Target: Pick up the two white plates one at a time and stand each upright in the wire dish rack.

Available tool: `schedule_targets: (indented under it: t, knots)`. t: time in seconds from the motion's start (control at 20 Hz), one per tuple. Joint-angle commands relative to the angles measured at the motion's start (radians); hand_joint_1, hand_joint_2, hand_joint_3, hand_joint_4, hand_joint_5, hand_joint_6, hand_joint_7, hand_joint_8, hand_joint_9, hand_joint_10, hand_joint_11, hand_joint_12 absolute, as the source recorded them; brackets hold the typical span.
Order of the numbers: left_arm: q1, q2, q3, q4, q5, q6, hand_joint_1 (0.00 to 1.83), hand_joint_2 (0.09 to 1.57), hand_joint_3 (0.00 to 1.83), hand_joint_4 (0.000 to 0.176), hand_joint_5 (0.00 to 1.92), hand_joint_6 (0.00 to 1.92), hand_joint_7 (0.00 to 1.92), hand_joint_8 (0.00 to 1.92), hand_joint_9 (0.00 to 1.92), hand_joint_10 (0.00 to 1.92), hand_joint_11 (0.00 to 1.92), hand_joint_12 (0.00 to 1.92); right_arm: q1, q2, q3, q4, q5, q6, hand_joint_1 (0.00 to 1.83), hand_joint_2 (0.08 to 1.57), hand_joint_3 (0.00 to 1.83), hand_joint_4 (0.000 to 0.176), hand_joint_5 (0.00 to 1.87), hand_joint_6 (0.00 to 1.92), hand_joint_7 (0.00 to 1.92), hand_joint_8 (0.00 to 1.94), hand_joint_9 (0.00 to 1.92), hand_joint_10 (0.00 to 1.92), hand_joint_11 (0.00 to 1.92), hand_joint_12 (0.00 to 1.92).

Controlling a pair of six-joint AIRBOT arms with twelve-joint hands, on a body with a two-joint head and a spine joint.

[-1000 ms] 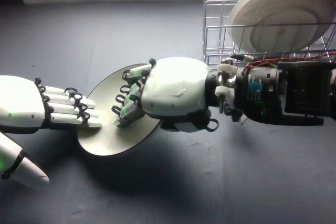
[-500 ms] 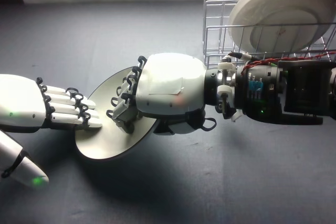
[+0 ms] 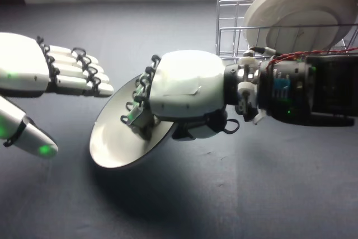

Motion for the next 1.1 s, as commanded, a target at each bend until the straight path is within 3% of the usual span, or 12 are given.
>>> schedule_targets:
  t: [0.0, 0.1, 0.3, 0.85, 0.9, 0.95, 1.05]
  knots:
    - [-0.028, 0.016, -0.006, -0.069, -0.046, -0.001, 0.0, 1.05, 0.0, 0.0, 0.0, 0.0, 0.0, 0.0, 0.0, 0.0, 0.0, 0.0, 0.016, 0.011, -0.016, 0.041, 0.068, 0.001, 1.38, 1.11, 0.0, 0.0, 0.89, 1.05, 1.02, 0.86, 0.95, 1.2, 0.76, 1.37]
    - [-0.072, 0.029, -0.013, -0.069, -0.056, -0.001, 0.0, 1.06, 0.0, 0.0, 0.0, 0.0, 0.0, 0.0, 0.0, 0.0, 0.01, 0.0, 0.038, 0.042, -0.055, 0.062, 0.071, 0.001, 1.37, 1.13, 0.0, 0.0, 0.87, 1.12, 0.97, 0.94, 0.89, 1.25, 0.69, 1.39]
    - [-0.11, 0.045, -0.017, -0.069, -0.07, -0.001, 0.0, 1.05, 0.0, 0.0, 0.0, 0.0, 0.0, 0.0, 0.0, 0.0, 0.03, 0.01, 0.069, 0.097, -0.124, 0.098, 0.071, 0.001, 1.38, 1.12, 0.0, 0.0, 0.9, 1.07, 1.0, 0.88, 0.92, 1.21, 0.71, 1.37]
    - [-0.1, 0.053, 0.026, -0.06, -0.052, 0.031, 0.0, 1.06, 0.0, 0.0, 0.0, 0.0, 0.01, 0.0, 0.0, 0.0, 0.03, 0.01, 0.118, 0.245, -0.281, 0.264, 0.082, 0.002, 1.37, 1.14, 0.0, 0.0, 0.85, 1.17, 0.94, 0.97, 0.88, 1.26, 0.68, 1.36]
    - [-0.098, 0.053, 0.026, -0.06, -0.048, 0.032, 0.0, 1.06, 0.0, 0.0, 0.0, 0.0, 0.0, 0.0, 0.0, 0.0, 0.0, 0.0, 0.12, 0.255, -0.289, 0.276, 0.082, 0.003, 1.46, 1.14, 0.0, 0.0, 0.83, 1.14, 0.93, 0.95, 0.89, 1.16, 0.72, 1.58]
    - [-0.097, 0.052, 0.026, -0.06, -0.043, 0.035, 0.0, 1.06, 0.0, 0.0, 0.0, 0.0, 0.0, 0.0, 0.0, 0.0, 0.02, 0.01, 0.125, 0.266, -0.299, 0.287, 0.083, 0.004, 1.39, 1.14, 0.0, 0.0, 0.83, 1.16, 0.94, 0.97, 0.9, 1.22, 0.72, 1.42]
    - [-0.097, 0.052, 0.026, -0.06, -0.04, 0.044, 0.0, 1.07, 0.0, 0.0, 0.0, 0.0, 0.0, 0.0, 0.0, 0.0, 0.02, 0.01, 0.132, 0.284, -0.32, 0.326, 0.084, 0.008, 1.37, 1.13, 0.0, 0.0, 0.86, 1.12, 0.97, 0.96, 0.9, 1.23, 0.72, 1.38]
